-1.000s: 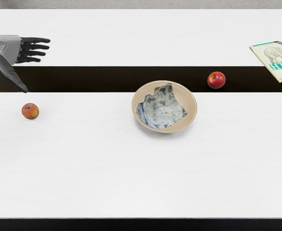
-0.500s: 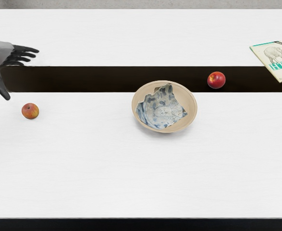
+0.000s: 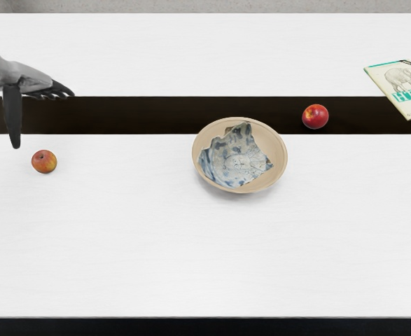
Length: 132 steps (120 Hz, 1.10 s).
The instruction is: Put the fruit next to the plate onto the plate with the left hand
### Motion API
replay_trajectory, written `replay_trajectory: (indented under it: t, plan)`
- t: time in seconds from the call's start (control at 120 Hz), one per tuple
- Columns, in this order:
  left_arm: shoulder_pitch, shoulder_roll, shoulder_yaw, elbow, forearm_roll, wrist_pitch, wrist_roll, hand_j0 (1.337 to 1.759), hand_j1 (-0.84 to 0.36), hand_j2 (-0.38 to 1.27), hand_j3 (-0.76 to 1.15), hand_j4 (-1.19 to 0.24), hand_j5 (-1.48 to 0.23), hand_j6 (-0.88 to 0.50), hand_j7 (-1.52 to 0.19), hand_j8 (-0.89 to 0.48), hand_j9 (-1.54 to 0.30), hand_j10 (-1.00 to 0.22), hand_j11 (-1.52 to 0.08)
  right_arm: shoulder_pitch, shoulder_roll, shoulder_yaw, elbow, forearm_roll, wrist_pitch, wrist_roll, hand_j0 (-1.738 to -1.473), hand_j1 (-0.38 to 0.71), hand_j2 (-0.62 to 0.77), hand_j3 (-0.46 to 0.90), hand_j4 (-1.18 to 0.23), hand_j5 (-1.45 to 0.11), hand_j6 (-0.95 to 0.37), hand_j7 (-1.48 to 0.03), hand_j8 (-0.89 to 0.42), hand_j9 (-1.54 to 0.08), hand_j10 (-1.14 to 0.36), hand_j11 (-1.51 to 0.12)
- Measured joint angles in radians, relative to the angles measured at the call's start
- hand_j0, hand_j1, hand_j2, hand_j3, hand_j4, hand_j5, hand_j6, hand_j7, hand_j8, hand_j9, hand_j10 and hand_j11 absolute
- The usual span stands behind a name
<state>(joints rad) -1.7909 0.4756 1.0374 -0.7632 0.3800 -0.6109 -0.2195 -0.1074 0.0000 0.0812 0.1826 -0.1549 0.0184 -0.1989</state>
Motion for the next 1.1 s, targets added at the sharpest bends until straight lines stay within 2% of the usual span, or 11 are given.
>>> replay_trajectory:
  t: [0.033, 0.067, 0.117, 0.242, 0.283, 0.433, 0.517, 0.633, 0.8, 0.858, 1.1]
  plan:
    - [0.036, -0.001, 0.002, 0.002, -0.017, 0.0, 0.009, 1.658, 0.35, 0.0, 0.0, 0.0, 0.0, 0.0, 0.0, 0.0, 0.0, 0.0, 0.0, 0.0, 0.0, 0.0, 0.0, 0.0, 0.0, 0.0, -1.658, -0.32, 0.0, 0.0, -0.02, -0.03, -0.02, -0.03, -0.02, -0.03, -0.02, -0.03]
    - [0.073, -0.003, 0.003, 0.004, -0.051, 0.0, 0.045, 1.658, 0.35, 0.0, 0.0, 0.0, 0.0, 0.0, 0.0, 0.0, 0.0, 0.0, 0.0, 0.0, 0.0, 0.0, 0.0, 0.0, 0.0, 0.0, -1.658, -0.32, 0.0, 0.0, -0.02, -0.03, -0.02, -0.03, -0.02, -0.03, -0.02, -0.03]
    - [0.114, -0.011, 0.004, 0.006, -0.123, 0.0, 0.145, 1.658, 0.35, 0.0, 0.0, 0.0, 0.0, 0.0, 0.0, 0.0, 0.0, 0.0, 0.0, 0.0, 0.0, 0.0, 0.0, 0.0, 0.0, 0.0, -1.658, -0.32, 0.0, 0.0, -0.02, -0.03, -0.02, -0.03, -0.02, -0.03, -0.02, -0.03]
    - [0.119, -0.013, 0.006, 0.007, -0.35, 0.005, 0.405, 1.658, 0.35, 0.0, 0.0, 0.0, 0.0, 0.0, 0.0, 0.0, 0.0, 0.0, 0.0, 0.0, 0.0, 0.0, 0.0, 0.0, 0.0, 0.0, -1.658, -0.32, 0.0, 0.0, -0.02, -0.03, -0.02, -0.03, -0.02, -0.03, -0.02, -0.03]
    - [0.119, -0.014, 0.004, 0.006, -0.425, 0.022, 0.475, 1.658, 0.35, 0.0, 0.0, 0.0, 0.0, 0.0, 0.0, 0.0, 0.0, 0.0, 0.0, 0.0, 0.0, 0.0, 0.0, 0.0, 0.0, 0.0, -1.658, -0.32, 0.0, 0.0, -0.02, -0.03, -0.02, -0.03, -0.02, -0.03, -0.02, -0.03]
    - [0.125, -0.053, -0.062, 0.004, -0.565, 0.116, 0.619, 1.658, 0.35, 0.0, 0.0, 0.0, 0.0, 0.0, 0.0, 0.0, 0.0, 0.0, 0.0, 0.0, 0.0, 0.0, 0.0, 0.0, 0.0, 0.0, -1.658, -0.32, 0.0, 0.0, -0.02, -0.03, -0.02, -0.03, -0.02, -0.03, -0.02, -0.03]
    - [0.145, -0.054, -0.085, 0.004, -0.592, 0.225, 0.656, 1.658, 0.35, 0.0, 0.0, 0.0, 0.0, 0.0, 0.0, 0.0, 0.0, 0.0, 0.0, 0.0, 0.0, 0.0, 0.0, 0.0, 0.0, 0.0, -1.658, -0.32, 0.0, 0.0, -0.02, -0.03, -0.02, -0.03, -0.02, -0.03, -0.02, -0.03]
    - [0.16, -0.066, -0.098, 0.004, -0.603, 0.324, 0.675, 1.658, 0.35, 0.0, 0.0, 0.0, 0.0, 0.0, 0.0, 0.0, 0.0, 0.0, 0.0, 0.0, 0.0, 0.0, 0.0, 0.0, 0.0, 0.0, -1.658, -0.32, 0.0, 0.0, -0.02, -0.03, -0.02, -0.03, -0.02, -0.03, -0.02, -0.03]
    - [0.166, -0.089, -0.105, 0.002, -0.58, 0.368, 0.678, 1.658, 0.28, 0.01, 0.0, -0.06, -0.07, -0.06, -0.07, -0.06, -0.07, -0.06, -0.07, 0.0, 0.0, 0.0, 0.0, 0.0, 0.0, 0.0, -1.658, -0.32, 0.0, 0.0, -0.02, -0.03, -0.02, -0.03, -0.02, -0.03, -0.02, -0.03]
    - [0.218, -0.122, -0.111, 0.002, -0.574, 0.373, 0.678, 1.658, 0.25, 0.02, 0.0, -0.08, -0.11, -0.08, -0.11, -0.08, -0.11, -0.08, -0.11, 0.0, 0.0, 0.0, 0.0, 0.0, 0.0, 0.0, -1.658, -0.32, 0.0, 0.0, -0.02, -0.03, -0.02, -0.03, -0.02, -0.03, -0.02, -0.03]
    - [0.221, -0.13, -0.078, 0.002, -0.563, 0.505, 0.678, 1.658, 0.18, 0.03, 0.0, -0.14, -0.18, -0.14, -0.18, -0.14, -0.18, -0.14, -0.18, 0.0, 0.0, 0.0, 0.0, 0.0, 0.0, 0.0, -1.658, -0.32, 0.0, 0.0, -0.02, -0.03, -0.02, -0.03, -0.02, -0.03, -0.02, -0.03]
